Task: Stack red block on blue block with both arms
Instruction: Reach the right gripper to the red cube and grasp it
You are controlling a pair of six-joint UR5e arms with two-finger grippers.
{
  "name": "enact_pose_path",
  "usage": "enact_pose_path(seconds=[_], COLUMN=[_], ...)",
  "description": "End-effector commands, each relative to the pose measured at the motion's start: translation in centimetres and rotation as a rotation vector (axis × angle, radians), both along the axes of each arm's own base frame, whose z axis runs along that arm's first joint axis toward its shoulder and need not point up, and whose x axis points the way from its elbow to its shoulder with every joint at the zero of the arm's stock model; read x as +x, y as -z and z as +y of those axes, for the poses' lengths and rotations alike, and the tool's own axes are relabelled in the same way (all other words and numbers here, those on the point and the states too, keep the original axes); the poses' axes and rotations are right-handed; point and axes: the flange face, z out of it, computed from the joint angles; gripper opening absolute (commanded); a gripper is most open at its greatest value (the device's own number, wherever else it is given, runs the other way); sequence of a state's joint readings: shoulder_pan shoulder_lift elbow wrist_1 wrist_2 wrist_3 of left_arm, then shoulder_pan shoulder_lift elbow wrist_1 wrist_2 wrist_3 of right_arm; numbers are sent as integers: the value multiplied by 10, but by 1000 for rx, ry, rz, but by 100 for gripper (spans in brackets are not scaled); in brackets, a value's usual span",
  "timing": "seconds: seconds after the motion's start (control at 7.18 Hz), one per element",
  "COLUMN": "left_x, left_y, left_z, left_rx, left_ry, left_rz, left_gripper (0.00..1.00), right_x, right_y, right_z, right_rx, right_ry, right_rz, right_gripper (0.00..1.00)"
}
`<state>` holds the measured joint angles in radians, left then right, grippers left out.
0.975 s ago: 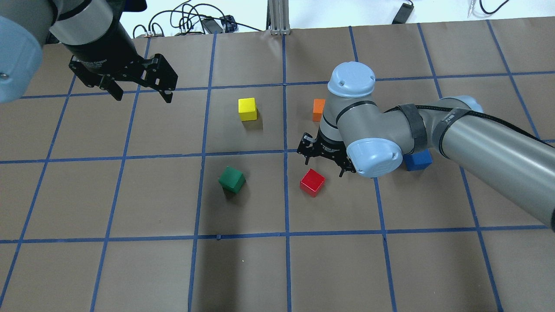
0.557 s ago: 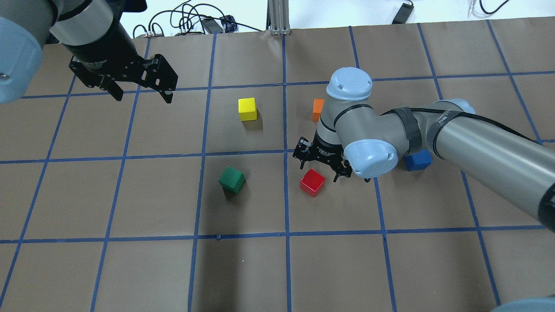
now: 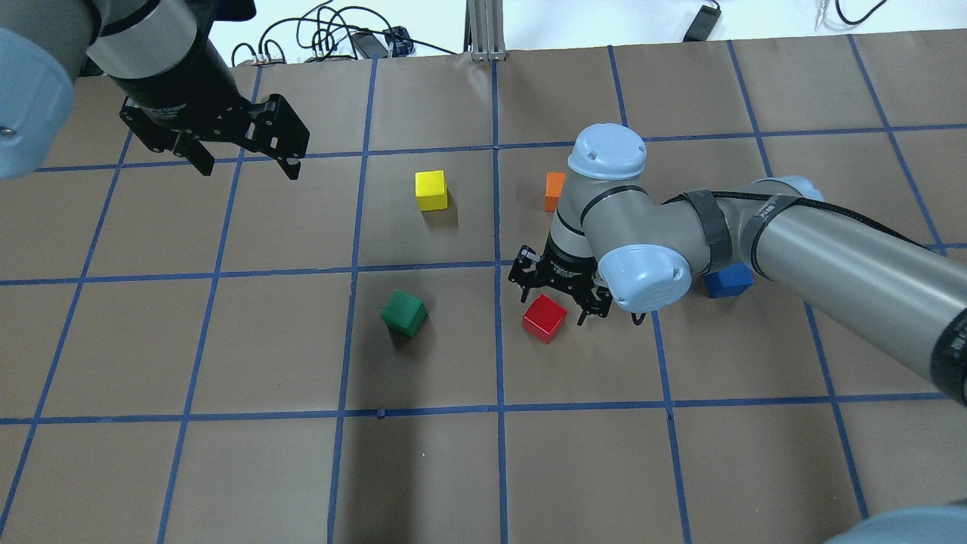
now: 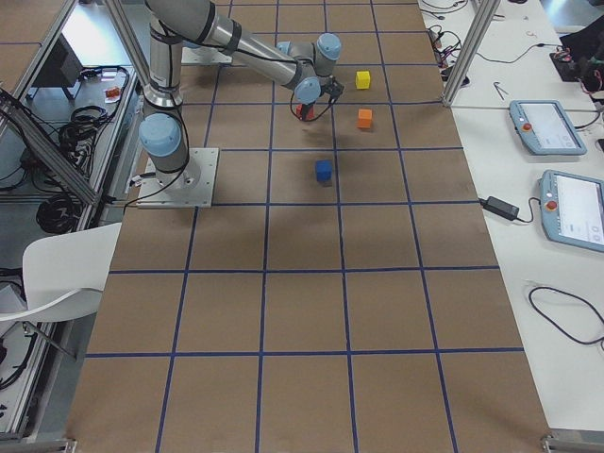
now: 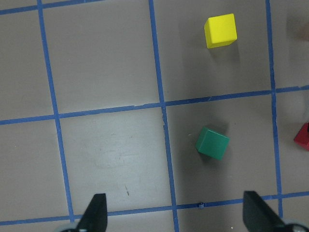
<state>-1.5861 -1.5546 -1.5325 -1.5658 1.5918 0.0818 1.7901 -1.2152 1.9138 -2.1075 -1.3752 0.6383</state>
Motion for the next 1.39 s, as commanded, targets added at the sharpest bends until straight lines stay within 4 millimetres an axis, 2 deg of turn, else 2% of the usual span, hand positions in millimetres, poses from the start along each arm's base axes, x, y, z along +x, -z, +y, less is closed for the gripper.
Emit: enact_pose_path(seconds=[0.0, 0.14, 0.28, 0.42, 0.56, 0.84, 0.98, 1.11, 1.25], left_x=[0, 0, 0, 0, 0, 0, 0, 0, 0], left_y=[0, 3, 3, 3, 1, 1, 0, -1, 0], left_z=[0, -1, -1, -1, 0, 0, -1, -1, -2], left_rx=[0, 6, 4, 4, 1, 0, -3, -8, -8], left_ry=[0, 3, 1, 0, 0, 0, 0, 0, 0], left_rz=[1, 1, 1, 1, 1, 3, 3, 1, 3], left_gripper=[100, 100, 100, 100, 100, 100, 100, 100, 100], right_x=[2, 3, 4, 6, 7, 7, 8, 0, -9], right_y=[5, 9, 14, 14, 11, -3, -25, -56, -89], right_z=[2, 7, 13, 14, 14, 4, -10, -22, -38], right_rx=[21, 33, 51, 58, 55, 23, -17, -5, -35], right_ry=[9, 9, 14, 19, 22, 23, 11, -27, -151], right_rz=[-23, -20, -43, -66, -78, -84, -80, -57, 21], right_gripper=[93, 87, 57, 13, 0, 0, 0, 0, 0])
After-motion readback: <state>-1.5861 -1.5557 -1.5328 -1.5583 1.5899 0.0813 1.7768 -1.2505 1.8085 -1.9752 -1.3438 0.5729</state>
